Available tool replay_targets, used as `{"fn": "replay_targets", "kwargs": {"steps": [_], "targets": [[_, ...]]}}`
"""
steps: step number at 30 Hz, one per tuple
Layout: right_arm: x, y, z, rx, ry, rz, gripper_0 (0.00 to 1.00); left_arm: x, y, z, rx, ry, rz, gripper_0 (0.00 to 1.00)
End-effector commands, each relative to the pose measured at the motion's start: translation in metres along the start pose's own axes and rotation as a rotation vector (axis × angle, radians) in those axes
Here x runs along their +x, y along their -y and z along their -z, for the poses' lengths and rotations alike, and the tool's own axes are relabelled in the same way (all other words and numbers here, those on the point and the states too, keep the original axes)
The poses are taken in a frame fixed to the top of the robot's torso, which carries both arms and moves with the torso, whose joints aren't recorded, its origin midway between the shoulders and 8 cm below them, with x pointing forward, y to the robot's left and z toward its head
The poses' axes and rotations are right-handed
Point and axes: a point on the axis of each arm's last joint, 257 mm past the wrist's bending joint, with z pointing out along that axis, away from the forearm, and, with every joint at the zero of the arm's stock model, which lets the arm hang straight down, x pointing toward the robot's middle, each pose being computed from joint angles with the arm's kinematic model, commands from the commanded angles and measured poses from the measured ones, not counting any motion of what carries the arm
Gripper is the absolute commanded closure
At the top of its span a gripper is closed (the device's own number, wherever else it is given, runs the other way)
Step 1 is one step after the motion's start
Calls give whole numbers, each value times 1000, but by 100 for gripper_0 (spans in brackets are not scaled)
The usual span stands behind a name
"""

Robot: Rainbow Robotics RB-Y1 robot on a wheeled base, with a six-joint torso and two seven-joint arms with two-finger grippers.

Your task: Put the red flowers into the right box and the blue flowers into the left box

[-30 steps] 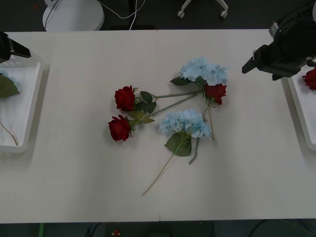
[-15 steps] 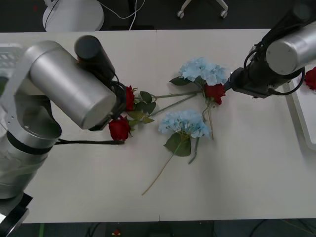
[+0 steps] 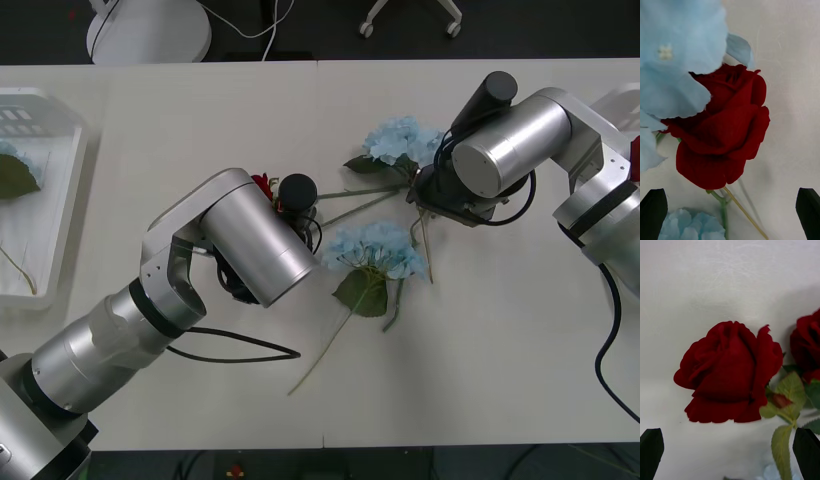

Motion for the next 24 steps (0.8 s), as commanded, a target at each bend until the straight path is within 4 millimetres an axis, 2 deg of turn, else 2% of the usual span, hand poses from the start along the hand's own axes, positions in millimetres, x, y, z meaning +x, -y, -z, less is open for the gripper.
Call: {"fn": "replay_targets", "kwargs": {"steps": [1,12,19,22,23,24], "targets": [[5,-6,-14,-4,0,-48,1,17,39,3,71,-16,-74,0],[10,1,-36,28,6,-65,0,9,47,-18,16,-7,-44,0],[15,-6,-38,25,8,-63,1,-5,36,-47,-22,14,-31,0],[10,-7,-36,22,16,-68,1,-11,30,-59,-40,23,-32,0],[7,-6,-35,21,17,-71,1,-11,27,-63,-46,26,-38,2],[1,-6,-31,12,20,-86,0,-13,25,-66,-48,32,-46,28]]}}
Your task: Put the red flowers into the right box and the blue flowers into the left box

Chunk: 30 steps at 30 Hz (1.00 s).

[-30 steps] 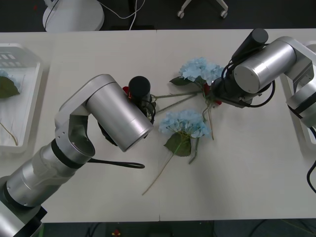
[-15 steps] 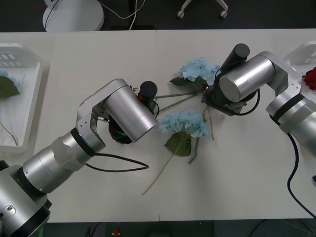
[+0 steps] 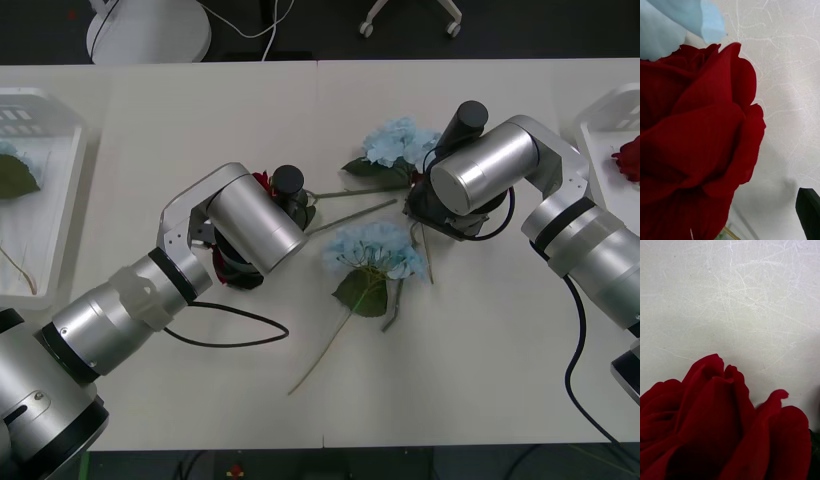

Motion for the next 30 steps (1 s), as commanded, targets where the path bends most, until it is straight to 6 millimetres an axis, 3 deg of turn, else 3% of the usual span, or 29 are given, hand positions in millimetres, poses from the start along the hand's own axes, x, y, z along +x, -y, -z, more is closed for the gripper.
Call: {"fn": "replay_targets", "kwargs": {"steps": [1,2,4,10,17,21,25,30], "targets": [[-12,-15,10,-48,9,-29,1,16,16,2,32,-14,-57,45],[-18,-13,15,-57,8,-40,1,16,15,1,32,-9,-65,67],[-23,-12,23,-62,2,-8,1,14,15,1,30,-7,-70,99],[-26,-14,61,-102,-54,76,0,17,21,6,48,-19,-81,100],[-39,13,51,-47,-34,184,0,11,37,29,87,-31,-87,100],[-36,7,45,-54,-23,250,0,-6,42,48,91,-31,-144,100],[-28,-3,36,-56,0,294,1,-36,47,73,100,-35,-224,100],[-14,-13,22,-78,-20,297,0,-88,55,108,131,-23,-412,100]]}}
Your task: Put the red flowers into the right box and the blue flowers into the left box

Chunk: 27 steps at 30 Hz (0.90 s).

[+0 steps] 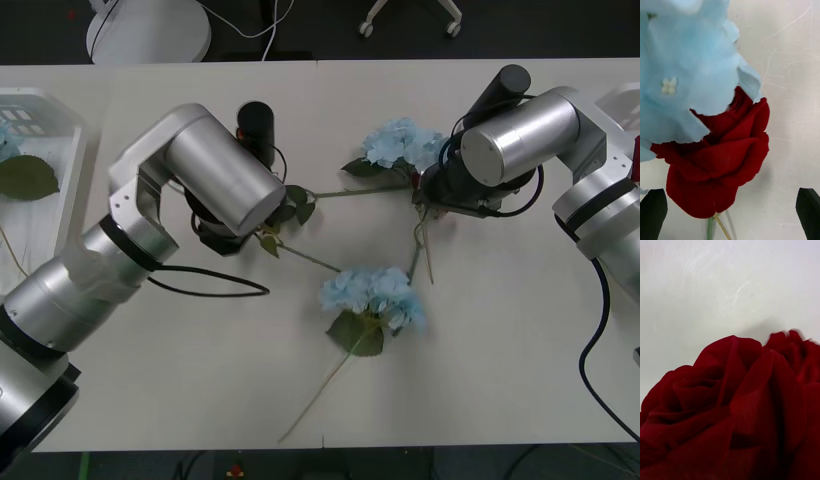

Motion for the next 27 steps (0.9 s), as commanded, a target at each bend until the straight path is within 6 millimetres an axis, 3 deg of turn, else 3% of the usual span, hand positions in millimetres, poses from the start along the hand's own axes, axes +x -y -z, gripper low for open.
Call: {"fn": "replay_targets", "kwargs": {"steps": [1,4,8,15,20,27], "targets": [[6,-17,-9,-23,-7,12,1,-62,-4,34,41,32,-98,100],[11,-24,-12,-33,-15,3,1,-94,-7,52,47,63,-297,100],[10,-14,-8,-26,-36,-45,1,-114,2,64,85,85,-299,100],[-13,14,14,-40,-45,-90,1,-115,-3,58,90,80,-252,100],[-11,25,3,-13,-46,-99,1,-112,-2,59,101,78,-274,100],[-3,19,-13,12,-29,-59,1,-110,-2,57,100,80,-297,100]]}}
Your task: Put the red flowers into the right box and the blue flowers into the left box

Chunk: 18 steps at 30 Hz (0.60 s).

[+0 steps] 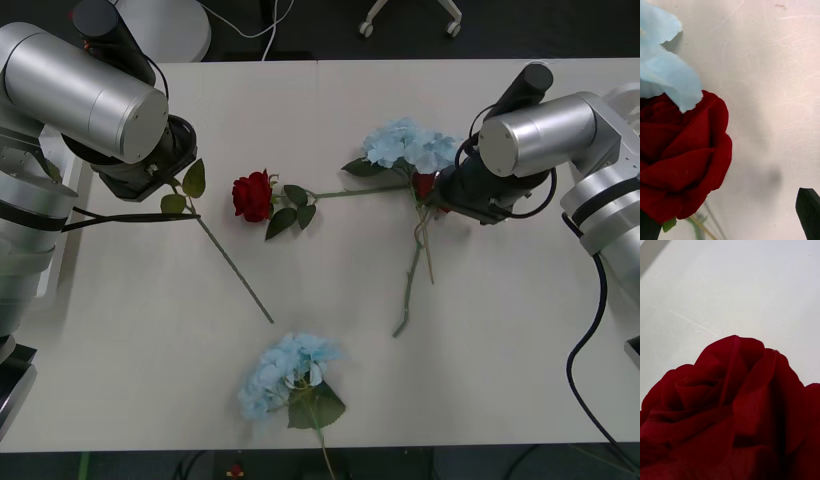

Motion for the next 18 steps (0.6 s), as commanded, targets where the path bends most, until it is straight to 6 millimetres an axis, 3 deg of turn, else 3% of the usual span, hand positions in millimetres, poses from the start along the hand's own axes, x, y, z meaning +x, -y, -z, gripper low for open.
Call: {"fn": "replay_targets", "kwargs": {"steps": [1,2,4,6,11,18], "targets": [[-2,-10,-6,-4,27,70,1,1,8,6,41,18,-49,97],[-2,-10,-7,-6,31,69,1,1,8,6,40,17,-49,86],[-3,-13,-12,-7,44,68,1,2,6,5,37,15,-46,42],[0,-16,-17,-12,42,62,1,3,4,4,35,13,-46,26],[2,-32,-26,-49,56,47,0,5,-6,-1,10,9,-44,6],[10,-43,-29,-62,47,48,1,17,-26,-13,-26,-18,-36,0]]}}
